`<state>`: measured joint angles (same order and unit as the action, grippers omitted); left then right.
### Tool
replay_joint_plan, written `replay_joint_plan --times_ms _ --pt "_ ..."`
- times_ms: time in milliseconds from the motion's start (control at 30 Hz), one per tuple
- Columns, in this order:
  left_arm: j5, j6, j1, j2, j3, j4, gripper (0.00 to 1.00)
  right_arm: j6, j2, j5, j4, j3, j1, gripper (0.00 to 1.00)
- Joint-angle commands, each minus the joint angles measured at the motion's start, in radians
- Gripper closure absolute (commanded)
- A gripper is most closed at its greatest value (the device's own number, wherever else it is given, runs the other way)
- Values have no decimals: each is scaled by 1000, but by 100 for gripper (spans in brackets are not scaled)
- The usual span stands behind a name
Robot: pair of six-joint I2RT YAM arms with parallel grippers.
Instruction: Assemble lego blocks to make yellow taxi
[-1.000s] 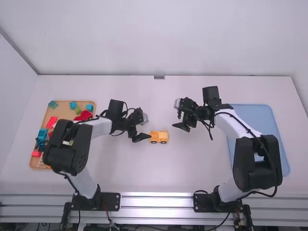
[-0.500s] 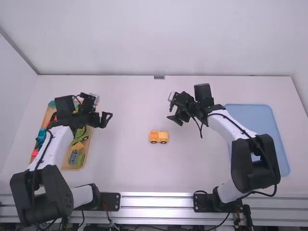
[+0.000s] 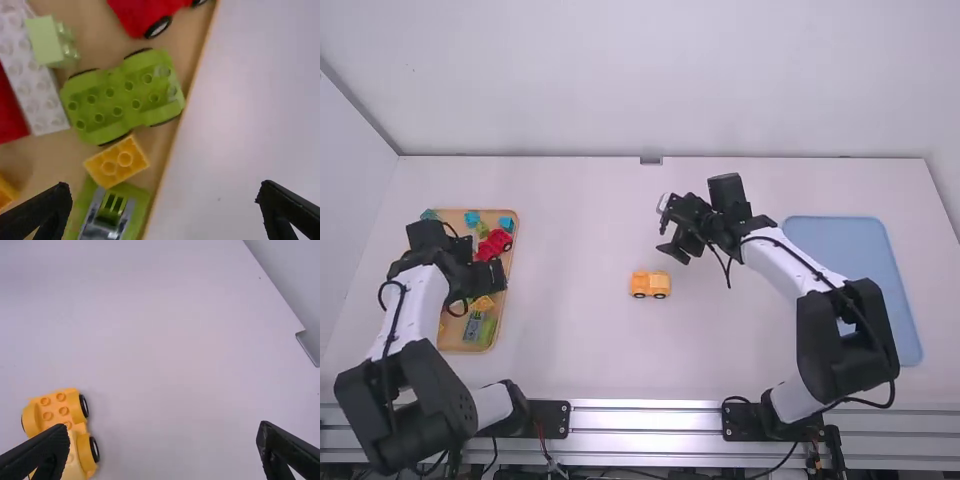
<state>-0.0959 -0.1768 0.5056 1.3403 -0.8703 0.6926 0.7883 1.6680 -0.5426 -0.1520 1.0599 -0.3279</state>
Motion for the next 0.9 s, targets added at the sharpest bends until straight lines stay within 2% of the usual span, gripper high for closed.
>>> replay_joint_plan --times_ms 0,200,300,500,633,667,800,867 --pt "70 -136 14 31 -71 27 1 -7 -8 0 -14 49 -9 2" --pt "113 -323 15 109 -125 62 1 -7 -8 2 -43 71 -6 2" --pt "117 -487 14 238 -206 62 1 -7 -8 3 -47 89 -3 2" --pt "106 -776 14 383 -352 130 1 -67 -8 43 -24 108 9 2" --pt "99 -880 9 394 -415 164 1 -97 -8 93 -2 108 10 2" --pt "85 -902 3 394 -428 189 2 -99 -8 100 -3 108 14 2" --pt "71 -935 -20 394 -452 314 17 -189 -8 103 18 107 13 2" --pt "73 -921 -28 394 -443 324 19 -214 -8 102 38 107 14 2"
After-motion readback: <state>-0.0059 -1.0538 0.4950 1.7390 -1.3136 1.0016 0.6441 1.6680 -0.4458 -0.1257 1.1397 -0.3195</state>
